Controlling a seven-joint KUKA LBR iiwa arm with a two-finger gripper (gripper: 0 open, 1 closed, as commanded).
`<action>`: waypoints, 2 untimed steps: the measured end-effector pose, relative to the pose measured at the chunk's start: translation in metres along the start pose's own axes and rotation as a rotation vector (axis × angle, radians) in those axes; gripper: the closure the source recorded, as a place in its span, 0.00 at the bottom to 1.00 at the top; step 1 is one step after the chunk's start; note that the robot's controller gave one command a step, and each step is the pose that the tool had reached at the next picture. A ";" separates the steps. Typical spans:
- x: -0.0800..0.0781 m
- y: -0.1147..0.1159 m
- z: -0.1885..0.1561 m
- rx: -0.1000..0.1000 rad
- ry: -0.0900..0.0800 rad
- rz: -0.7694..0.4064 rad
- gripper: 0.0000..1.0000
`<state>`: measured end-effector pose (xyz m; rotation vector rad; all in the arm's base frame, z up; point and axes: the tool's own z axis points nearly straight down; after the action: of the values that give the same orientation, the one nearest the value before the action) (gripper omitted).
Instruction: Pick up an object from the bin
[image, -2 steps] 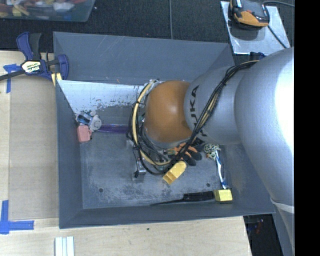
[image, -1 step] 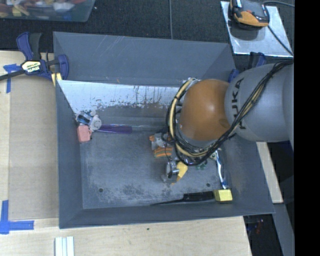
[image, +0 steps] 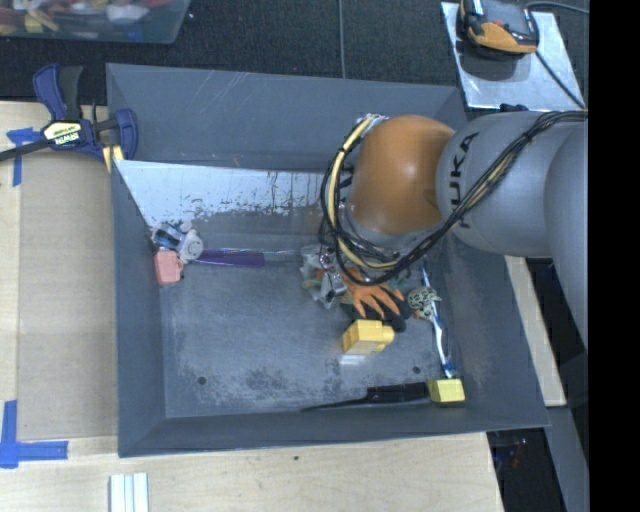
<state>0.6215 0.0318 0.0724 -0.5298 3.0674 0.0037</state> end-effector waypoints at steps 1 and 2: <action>0.000 0.000 0.000 0.000 0.000 0.000 1.00; 0.001 0.000 -0.013 -0.001 0.003 0.002 1.00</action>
Offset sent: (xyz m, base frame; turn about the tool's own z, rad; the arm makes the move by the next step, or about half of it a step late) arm 0.0000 0.0000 0.0364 0.0002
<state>0.6202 0.0317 0.0858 -0.5275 3.0711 0.0049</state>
